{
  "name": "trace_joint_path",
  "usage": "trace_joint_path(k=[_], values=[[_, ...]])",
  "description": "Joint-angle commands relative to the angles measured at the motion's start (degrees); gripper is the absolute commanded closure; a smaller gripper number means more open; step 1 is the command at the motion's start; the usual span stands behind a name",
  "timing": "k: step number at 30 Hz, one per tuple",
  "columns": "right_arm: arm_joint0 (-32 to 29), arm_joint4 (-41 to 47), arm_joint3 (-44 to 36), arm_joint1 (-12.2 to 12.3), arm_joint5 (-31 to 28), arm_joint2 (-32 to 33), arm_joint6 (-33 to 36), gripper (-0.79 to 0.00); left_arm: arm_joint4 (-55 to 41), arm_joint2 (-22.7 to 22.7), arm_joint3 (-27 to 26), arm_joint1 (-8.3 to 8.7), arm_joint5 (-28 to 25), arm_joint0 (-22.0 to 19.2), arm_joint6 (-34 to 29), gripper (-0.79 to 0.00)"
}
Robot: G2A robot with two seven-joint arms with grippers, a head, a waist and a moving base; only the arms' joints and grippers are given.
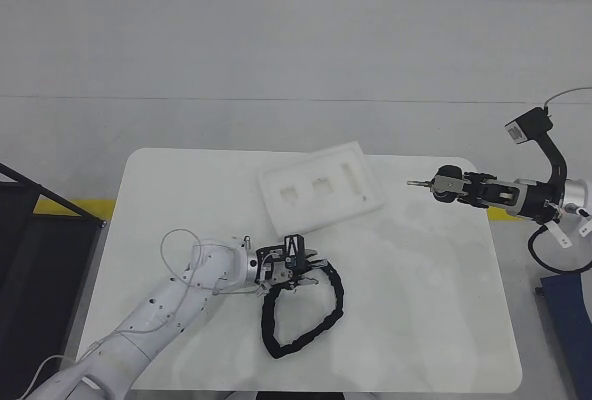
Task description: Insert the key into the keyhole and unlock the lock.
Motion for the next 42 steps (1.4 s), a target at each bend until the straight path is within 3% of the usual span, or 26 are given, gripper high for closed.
trace_joint_path(k=[1,8,14,22,32,42], values=[[0.0,0.0,0.0,0.0,0.0,0.0,0.0,0.0,-0.2,0.2,0.1,-0.19,0.1,-0.1,0.0,-0.449],[0.0,0.0,0.0,0.0,0.0,0.0,0.0,0.0,-0.4,0.9,1.4,-0.83,0.2,-0.8,-0.1,-0.342],[0.0,0.0,0.0,0.0,0.0,0.0,0.0,0.0,-0.8,0.6,2.3,-1.04,0.2,-1.0,-0.4,0.0],[0.0,0.0,0.0,0.0,0.0,0.0,0.0,0.0,-3.0,-1.3,0.9,-0.91,0.8,-0.6,1.7,0.0],[0.0,0.0,0.0,0.0,0.0,0.0,0.0,0.0,-8.9,-5.0,-4.7,-0.62,-1.6,-0.7,7.0,0.0],[0.0,0.0,0.0,0.0,0.0,0.0,0.0,0.0,-15.3,-3.7,-7.2,-2.21,-5.0,-3.2,10.5,0.0]])
